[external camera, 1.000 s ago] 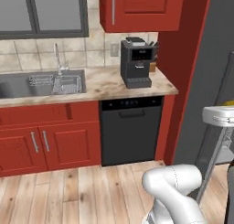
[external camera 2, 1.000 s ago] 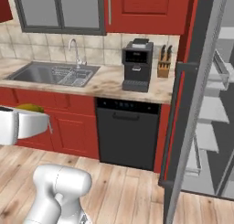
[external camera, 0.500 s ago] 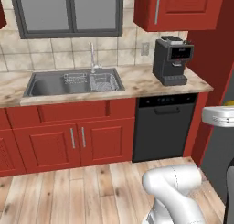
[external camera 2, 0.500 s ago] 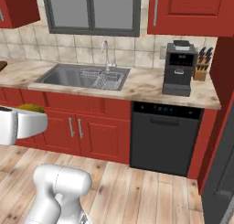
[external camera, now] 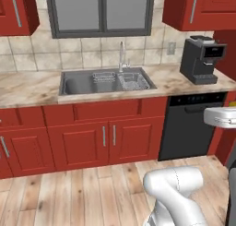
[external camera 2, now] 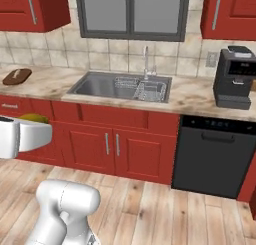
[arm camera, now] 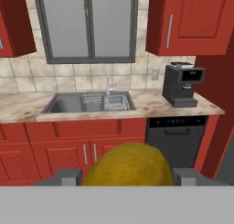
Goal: Retrieve a lemon from the fridge and place it on the cutting board with the fish.
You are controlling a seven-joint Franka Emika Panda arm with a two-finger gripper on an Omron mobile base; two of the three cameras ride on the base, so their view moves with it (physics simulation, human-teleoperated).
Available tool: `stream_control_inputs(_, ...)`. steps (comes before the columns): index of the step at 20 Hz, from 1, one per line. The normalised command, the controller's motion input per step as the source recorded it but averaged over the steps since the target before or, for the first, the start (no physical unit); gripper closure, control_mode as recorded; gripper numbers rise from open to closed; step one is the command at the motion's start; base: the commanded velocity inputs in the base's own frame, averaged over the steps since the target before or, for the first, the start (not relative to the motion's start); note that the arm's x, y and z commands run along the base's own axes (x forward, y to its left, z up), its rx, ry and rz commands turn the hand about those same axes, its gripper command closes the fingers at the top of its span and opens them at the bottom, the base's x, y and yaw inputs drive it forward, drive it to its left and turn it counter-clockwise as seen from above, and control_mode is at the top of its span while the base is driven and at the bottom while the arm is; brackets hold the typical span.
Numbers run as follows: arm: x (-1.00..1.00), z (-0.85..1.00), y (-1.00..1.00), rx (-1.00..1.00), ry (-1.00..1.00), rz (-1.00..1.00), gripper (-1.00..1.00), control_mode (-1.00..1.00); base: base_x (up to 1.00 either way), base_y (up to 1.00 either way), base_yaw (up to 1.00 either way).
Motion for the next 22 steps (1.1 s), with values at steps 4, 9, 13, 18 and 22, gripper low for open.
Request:
stream_control_inputs(4,0.0,0.0,0.0,0.0,0.0,0.0,1.0,1.0,0.27,0.85,0.0)
stream_control_inputs(9,0.0,0.0,0.0,0.0,0.0,0.0,1.0,1.0,0.32,0.84,0.0)
stream_control_inputs(13,0.0,0.0,0.0,0.0,0.0,0.0,1.0,1.0,0.43,0.66,-0.02)
stream_control_inputs(18,0.0,0.0,0.0,0.0,0.0,0.0,1.0,1.0,0.58,0.59,-0.03)
stream_control_inputs(22,0.0,0.0,0.0,0.0,0.0,0.0,1.0,1.0,0.67,0.57,-0.03)
